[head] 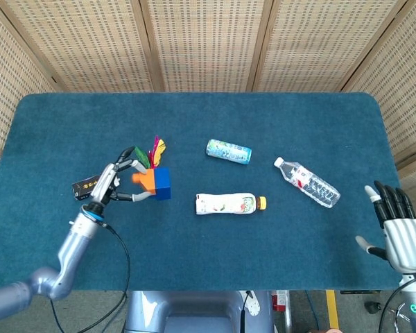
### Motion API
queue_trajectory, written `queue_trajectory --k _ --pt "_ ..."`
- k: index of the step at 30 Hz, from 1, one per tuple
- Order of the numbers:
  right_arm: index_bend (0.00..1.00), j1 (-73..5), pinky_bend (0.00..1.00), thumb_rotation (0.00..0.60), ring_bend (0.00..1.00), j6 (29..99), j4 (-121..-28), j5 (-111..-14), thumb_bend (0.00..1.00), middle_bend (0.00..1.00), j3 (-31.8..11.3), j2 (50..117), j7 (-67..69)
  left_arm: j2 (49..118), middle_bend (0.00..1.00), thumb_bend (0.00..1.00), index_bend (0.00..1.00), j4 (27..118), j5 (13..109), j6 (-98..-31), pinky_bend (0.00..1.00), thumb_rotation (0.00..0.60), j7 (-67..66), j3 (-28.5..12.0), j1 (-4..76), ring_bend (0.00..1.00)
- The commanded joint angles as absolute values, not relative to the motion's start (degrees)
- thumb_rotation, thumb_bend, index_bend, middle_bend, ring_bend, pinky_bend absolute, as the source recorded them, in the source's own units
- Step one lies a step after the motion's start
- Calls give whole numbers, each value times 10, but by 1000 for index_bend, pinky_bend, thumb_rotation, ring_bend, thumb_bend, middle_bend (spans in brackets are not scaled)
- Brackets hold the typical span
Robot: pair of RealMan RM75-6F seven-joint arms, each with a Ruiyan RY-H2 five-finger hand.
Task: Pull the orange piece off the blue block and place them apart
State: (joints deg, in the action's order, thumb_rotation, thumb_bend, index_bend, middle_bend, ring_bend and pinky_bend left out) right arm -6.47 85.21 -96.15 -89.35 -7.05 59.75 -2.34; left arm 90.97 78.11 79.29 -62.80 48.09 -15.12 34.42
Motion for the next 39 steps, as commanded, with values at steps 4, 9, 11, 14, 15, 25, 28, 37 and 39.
queue_trajectory --k 4,9,11,14,15,25,28,37,39 --pt "0 -118 0 600 0 767 -1017 -853 0 0 -102 529 93 1016 536 206 536 702 820 -654 0 600 577 -169 380 0" --pt "0 -142 0 600 0 732 -1045 -835 0 0 -121 498 154 1058 536 210 536 669 823 -654 0 600 602 -181 406 0" --pt "0 -150 0 600 0 720 -1052 -833 0 0 -125 490 175 1070 536 212 536 663 822 -653 0 600 607 -186 415 0" --pt "0 -167 0 600 0 703 -1052 -841 0 0 -129 486 194 1084 536 215 536 657 820 -649 0 600 608 -193 430 0" --pt "0 -174 0 600 0 699 -1049 -847 0 0 -130 489 196 1089 536 217 536 658 816 -646 0 600 610 -198 434 0" --pt "0 -237 0 600 0 672 -976 -908 0 0 -127 556 205 1107 536 224 536 685 776 -590 0 600 596 -234 482 0" --pt "0 -254 0 600 0 675 -947 -937 0 0 -123 582 207 1110 536 223 536 696 773 -583 0 600 580 -239 493 0" --pt "12 -310 0 600 0 693 -891 -1008 0 53 -117 656 184 1120 536 226 536 725 741 -571 0 600 536 -259 510 0" --pt "17 -320 0 600 0 697 -885 -1014 0 66 -118 671 180 1120 536 226 536 730 735 -569 0 600 529 -261 510 0"
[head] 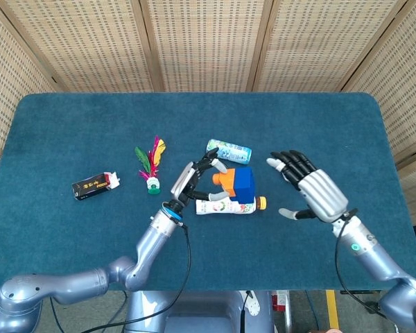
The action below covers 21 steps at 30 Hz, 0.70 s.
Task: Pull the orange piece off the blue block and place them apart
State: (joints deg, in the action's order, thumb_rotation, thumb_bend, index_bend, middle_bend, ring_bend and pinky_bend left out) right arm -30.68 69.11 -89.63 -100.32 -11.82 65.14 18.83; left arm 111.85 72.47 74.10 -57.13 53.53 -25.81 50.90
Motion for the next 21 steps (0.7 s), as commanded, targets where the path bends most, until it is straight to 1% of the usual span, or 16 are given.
queue_trajectory --k 1,6,13,21 --pt "18 -324 0 600 0 697 -885 -1015 0 68 -118 676 180 1120 536 227 536 731 733 -569 0 600 527 -261 510 0" --pt "21 -345 0 600 0 688 -895 -1019 0 81 -116 692 170 1122 536 229 536 734 721 -562 0 600 524 -263 511 0" --pt "84 -365 0 600 0 673 -898 -1000 0 172 -121 714 132 1126 536 231 536 730 714 -557 0 600 527 -261 508 0" --pt "144 -368 0 600 0 676 -889 -970 0 264 -124 737 94 1122 536 234 536 729 712 -553 0 600 539 -258 500 0"
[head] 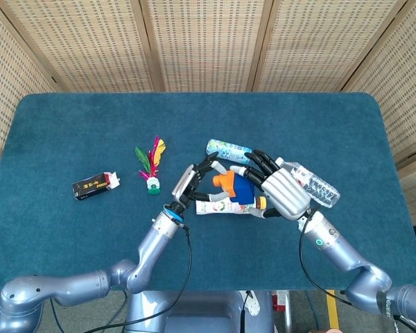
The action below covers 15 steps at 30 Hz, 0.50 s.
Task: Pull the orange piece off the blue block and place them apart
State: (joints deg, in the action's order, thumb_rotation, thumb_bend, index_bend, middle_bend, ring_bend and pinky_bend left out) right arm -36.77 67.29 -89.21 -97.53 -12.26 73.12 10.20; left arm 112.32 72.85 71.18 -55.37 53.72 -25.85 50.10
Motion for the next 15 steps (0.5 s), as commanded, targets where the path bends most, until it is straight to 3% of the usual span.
queue_trajectory --k 1,5,15 --pt "150 -368 0 600 0 678 -888 -967 0 272 -125 739 90 1122 535 234 536 729 712 -553 0 600 540 -257 499 0" --pt "182 -368 0 600 27 691 -876 -960 0 295 -129 751 66 1120 536 235 539 730 713 -550 0 600 546 -255 495 0" --pt "426 -372 0 600 170 727 -839 -959 0 442 -133 779 60 1115 536 235 542 736 715 -547 0 600 547 -254 492 0"
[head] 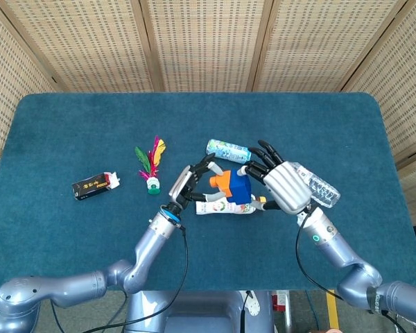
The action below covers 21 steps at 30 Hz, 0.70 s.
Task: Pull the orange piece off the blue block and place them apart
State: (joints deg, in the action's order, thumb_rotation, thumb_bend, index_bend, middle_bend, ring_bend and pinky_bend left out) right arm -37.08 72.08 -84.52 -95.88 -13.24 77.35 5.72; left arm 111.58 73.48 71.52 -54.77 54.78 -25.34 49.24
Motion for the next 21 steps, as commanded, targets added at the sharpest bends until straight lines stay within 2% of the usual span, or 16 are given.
queue_trajectory --k 1,10,21 --pt "447 -373 0 600 183 731 -836 -959 6 459 -133 781 62 1115 536 235 542 736 715 -548 0 600 547 -254 492 0" --pt "515 -376 0 600 214 746 -832 -965 91 515 -128 787 68 1116 536 234 542 739 710 -545 0 600 547 -257 491 0" --pt "546 -374 0 600 217 765 -827 -970 135 539 -122 777 66 1106 536 235 542 744 708 -544 0 600 546 -258 484 0"
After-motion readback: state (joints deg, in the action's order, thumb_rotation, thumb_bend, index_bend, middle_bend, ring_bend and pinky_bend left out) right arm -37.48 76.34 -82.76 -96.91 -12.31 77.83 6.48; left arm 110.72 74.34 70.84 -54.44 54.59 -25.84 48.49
